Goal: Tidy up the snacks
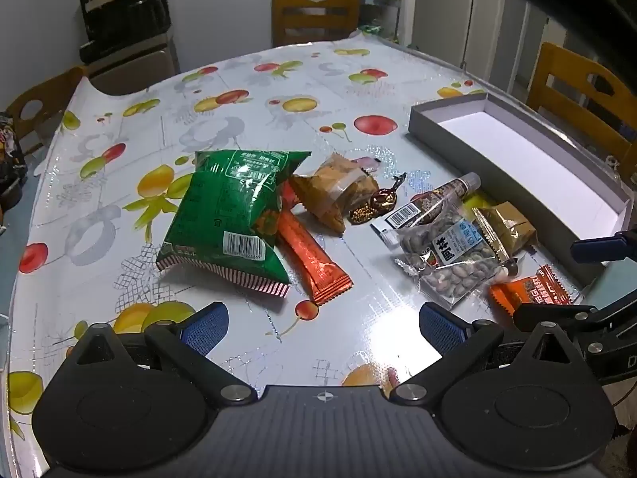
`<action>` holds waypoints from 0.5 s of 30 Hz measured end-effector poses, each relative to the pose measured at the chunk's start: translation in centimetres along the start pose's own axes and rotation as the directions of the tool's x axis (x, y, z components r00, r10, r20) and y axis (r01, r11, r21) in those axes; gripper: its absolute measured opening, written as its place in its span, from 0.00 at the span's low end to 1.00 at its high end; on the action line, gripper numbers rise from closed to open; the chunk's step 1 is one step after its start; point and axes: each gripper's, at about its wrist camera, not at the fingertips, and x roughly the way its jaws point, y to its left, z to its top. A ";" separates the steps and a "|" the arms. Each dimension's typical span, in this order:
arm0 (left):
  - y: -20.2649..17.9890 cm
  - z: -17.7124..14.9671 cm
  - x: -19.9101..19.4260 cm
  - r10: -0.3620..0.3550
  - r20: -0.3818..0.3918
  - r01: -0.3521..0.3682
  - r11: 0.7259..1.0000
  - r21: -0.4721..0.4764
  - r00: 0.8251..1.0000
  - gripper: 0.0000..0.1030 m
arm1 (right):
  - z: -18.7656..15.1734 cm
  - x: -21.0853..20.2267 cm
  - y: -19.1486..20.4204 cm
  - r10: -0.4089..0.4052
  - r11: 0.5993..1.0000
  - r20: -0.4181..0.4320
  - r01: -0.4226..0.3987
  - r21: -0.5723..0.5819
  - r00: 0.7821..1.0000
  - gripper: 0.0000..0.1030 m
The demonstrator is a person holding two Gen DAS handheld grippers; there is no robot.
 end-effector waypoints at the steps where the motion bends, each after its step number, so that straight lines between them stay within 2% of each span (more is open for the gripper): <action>1: 0.0 0.0 0.0 -0.002 0.001 0.002 1.000 -0.001 1.000 1.00 | 0.0 -0.1 0.0 -0.001 1.000 0.001 0.001 0.005 1.000 1.00; 15: 0.2 -0.2 -0.5 -0.007 -0.004 0.007 1.000 0.011 1.000 1.00 | 0.3 0.0 0.4 0.000 1.000 -0.002 0.000 -0.002 1.000 1.00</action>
